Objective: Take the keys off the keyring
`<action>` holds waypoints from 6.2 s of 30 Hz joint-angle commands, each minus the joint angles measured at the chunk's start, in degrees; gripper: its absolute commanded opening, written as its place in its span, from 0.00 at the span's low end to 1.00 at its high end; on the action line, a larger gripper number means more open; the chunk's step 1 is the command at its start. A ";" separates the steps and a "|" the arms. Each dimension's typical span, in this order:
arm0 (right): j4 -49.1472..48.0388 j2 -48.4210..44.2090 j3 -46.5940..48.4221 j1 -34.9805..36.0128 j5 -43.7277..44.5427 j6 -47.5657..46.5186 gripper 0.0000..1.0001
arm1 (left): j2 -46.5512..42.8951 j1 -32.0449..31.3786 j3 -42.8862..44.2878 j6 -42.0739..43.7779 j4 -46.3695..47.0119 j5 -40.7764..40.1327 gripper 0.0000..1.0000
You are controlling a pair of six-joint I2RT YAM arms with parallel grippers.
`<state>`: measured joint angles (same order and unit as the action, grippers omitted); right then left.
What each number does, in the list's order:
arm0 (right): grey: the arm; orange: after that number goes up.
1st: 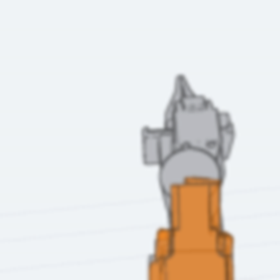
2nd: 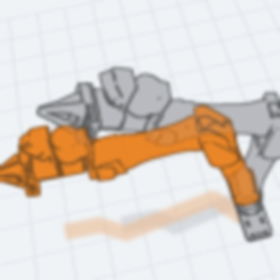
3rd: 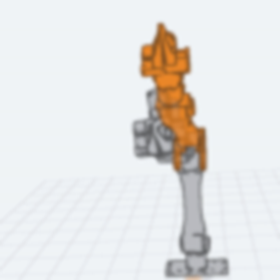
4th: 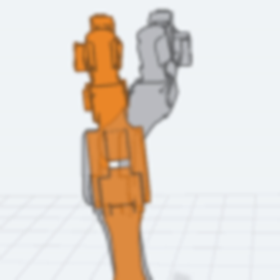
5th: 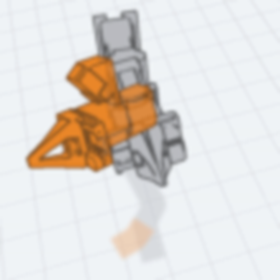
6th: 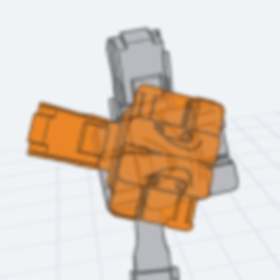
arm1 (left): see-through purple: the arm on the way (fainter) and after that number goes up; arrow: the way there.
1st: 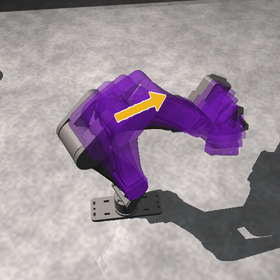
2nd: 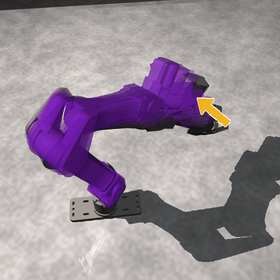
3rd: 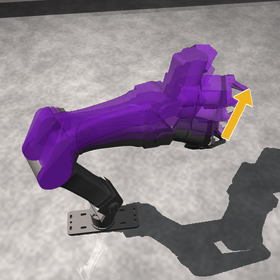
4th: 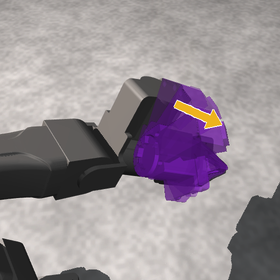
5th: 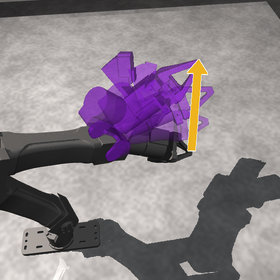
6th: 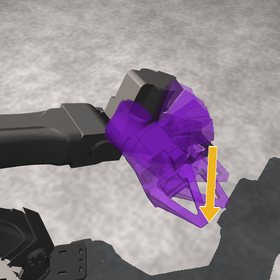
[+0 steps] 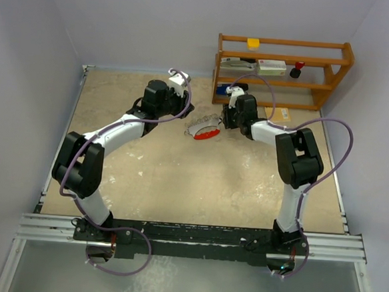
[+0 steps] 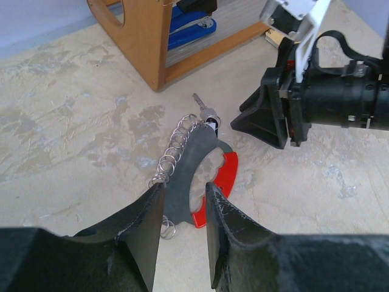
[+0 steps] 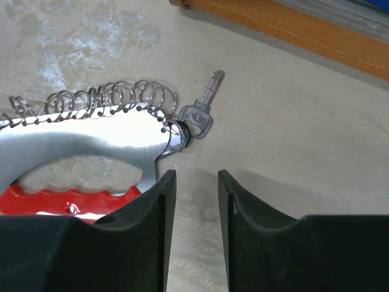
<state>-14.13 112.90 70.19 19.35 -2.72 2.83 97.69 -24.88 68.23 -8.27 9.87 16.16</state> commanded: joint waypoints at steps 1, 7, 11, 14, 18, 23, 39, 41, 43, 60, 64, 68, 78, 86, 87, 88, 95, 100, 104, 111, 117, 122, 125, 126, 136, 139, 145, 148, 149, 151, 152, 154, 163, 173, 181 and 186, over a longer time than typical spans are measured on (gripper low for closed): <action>-3.07 1.36 4.94 -0.46 -2.76 1.38 0.35 | -2.46 -0.22 -0.12 -0.93 2.43 -0.88 0.31; -4.15 3.29 6.74 -0.54 -3.37 0.88 0.36 | -1.75 -0.25 0.24 -1.15 2.49 -0.37 0.31; -4.39 4.37 7.89 -0.63 -3.91 1.18 0.36 | -1.61 -0.22 0.41 -1.09 2.52 -0.30 0.31; -3.97 5.65 9.24 -0.72 -4.24 1.39 0.35 | -1.49 -0.24 0.54 -1.13 2.45 -0.26 0.31; -3.54 6.88 10.21 -0.77 -4.86 1.78 0.31 | -1.19 -0.19 0.82 -1.13 2.10 -0.40 0.31; -3.32 7.77 10.40 -0.89 -5.01 1.92 0.31 | -1.02 -0.23 0.94 -1.13 2.00 -0.53 0.31; -3.01 9.45 9.68 -1.04 -7.25 3.06 0.28 | -0.21 -0.25 1.36 -1.28 1.91 -0.34 0.31; -3.01 9.24 9.29 -1.05 -7.30 3.06 0.28 | -0.13 -0.20 1.37 -1.27 1.91 -0.34 0.31; -3.01 9.05 8.82 -1.04 -7.23 3.05 0.27 | -0.06 -0.20 1.31 -1.39 2.06 -0.31 0.31; -1.94 7.41 7.28 -1.07 -11.17 2.94 0.00 | -0.56 -0.21 1.32 -1.74 2.52 -0.34 0.31; -1.19 3.63 6.83 -1.04 -12.62 2.27 0.00 | -0.42 -0.20 1.30 -1.62 2.52 -0.14 0.31; -0.84 -1.56 6.01 -0.99 -14.02 3.04 0.00 | -0.13 -0.17 1.66 -1.37 2.46 0.33 0.31; -2.11 -13.06 2.76 -0.62 -19.41 8.42 0.00 | 0.00 -0.22 3.66 -1.73 1.95 2.22 0.27; -2.42 -19.24 1.96 3.09 -15.13 8.81 0.00 | -1.58 -0.20 3.27 -4.65 5.15 5.85 0.31; -2.25 -19.77 1.99 3.73 -14.11 8.45 0.00 | -2.01 -0.23 2.93 -4.83 5.80 5.97 0.33; -2.08 -20.23 2.04 4.43 -13.05 8.05 0.00 | -2.59 -0.20 2.51 -5.26 6.83 6.03 0.34; -1.47 -21.81 2.57 8.62 -7.47 6.13 0.00 | -6.80 -1.00 -5.64 -7.97 19.46 6.76 0.36; -1.50 -22.60 2.84 9.60 -6.77 5.55 0.00 | -8.18 -1.56 -7.68 -6.30 19.46 6.55 0.36; -1.58 -23.28 2.94 9.74 -6.73 5.44 0.00 | -8.72 -1.99 -8.18 -6.05 20.04 7.59 0.39; -2.01 -24.29 2.49 9.91 -5.90 5.17 0.00 | -7.14 -2.71 -7.86 -7.41 22.19 8.47 0.41; -2.29 -24.55 2.33 10.07 -5.54 5.16 0.00 | -6.12 -3.20 -7.67 -8.66 23.59 9.41 0.41; -2.74 -24.75 2.05 10.33 -5.37 5.34 0.00 | -5.97 -3.66 -7.83 -9.26 24.72 9.32 0.41; -2.74 -24.75 2.05 10.48 -5.11 5.34 0.00 | -5.10 -4.09 -7.97 -9.72 25.97 9.24 0.41; -2.74 -24.75 2.05 10.52 -5.06 5.34 0.00 | -4.70 -4.18 -7.96 -10.10 26.27 9.15 0.41; -2.82 -25.25 1.81 11.22 -3.66 4.70 0.00 | -2.01 -6.19 -8.09 -9.34 26.71 6.22 0.40; -2.83 -25.60 1.71 11.40 -3.52 4.54 0.00 | -1.96 -6.36 -8.40 -8.31 26.10 4.49 0.36; -2.84 -26.36 1.39 11.74 -2.93 4.12 0.00 | -1.88 -6.43 -8.89 -8.24 26.22 1.66 0.32; -2.99 -26.78 1.28 11.84 -2.77 4.06 0.00 | -1.79 -6.45 -9.18 -8.41 26.69 0.77 0.32; -3.01 -26.91 1.26 11.91 -2.73 3.97 0.00 | -1.67 -6.41 -9.24 -8.42 26.69 0.51 0.32; -3.09 -27.15 1.18 11.93 -2.49 3.98 0.00 | -1.70 -6.41 -9.25 -8.20 26.48 0.20 0.31; -3.10 -27.20 1.17 12.00 -2.47 3.82 0.00 | -1.68 -6.47 -9.19 -7.98 26.26 0.00 0.31; -3.10 -27.36 1.17 12.02 -2.38 3.72 0.00 | -1.71 -6.41 -9.25 -7.71 25.75 -0.51 0.29; -3.01 -27.99 1.10 12.31 -2.42 3.74 0.00 | -1.72 -6.48 -9.50 -7.20 25.53 -3.18 0.23; -3.14 -28.59 0.82 12.46 -2.62 3.74 0.00 | -1.60 -6.49 -8.92 -7.53 27.18 -2.85 0.19; -3.19 -28.94 0.73 12.55 -2.80 3.84 0.00 | -0.83 -6.49 -8.81 -7.55 27.60 -2.67 0.27; -3.27 -29.22 0.65 12.63 -2.75 3.84 0.00 | -0.53 -6.49 -8.31 -7.35 26.87 -4.06 0.00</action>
<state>-13.58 86.72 70.70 31.51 -5.45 7.05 96.62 -31.46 59.11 -16.71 35.07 14.13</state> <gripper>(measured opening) 0.008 0.100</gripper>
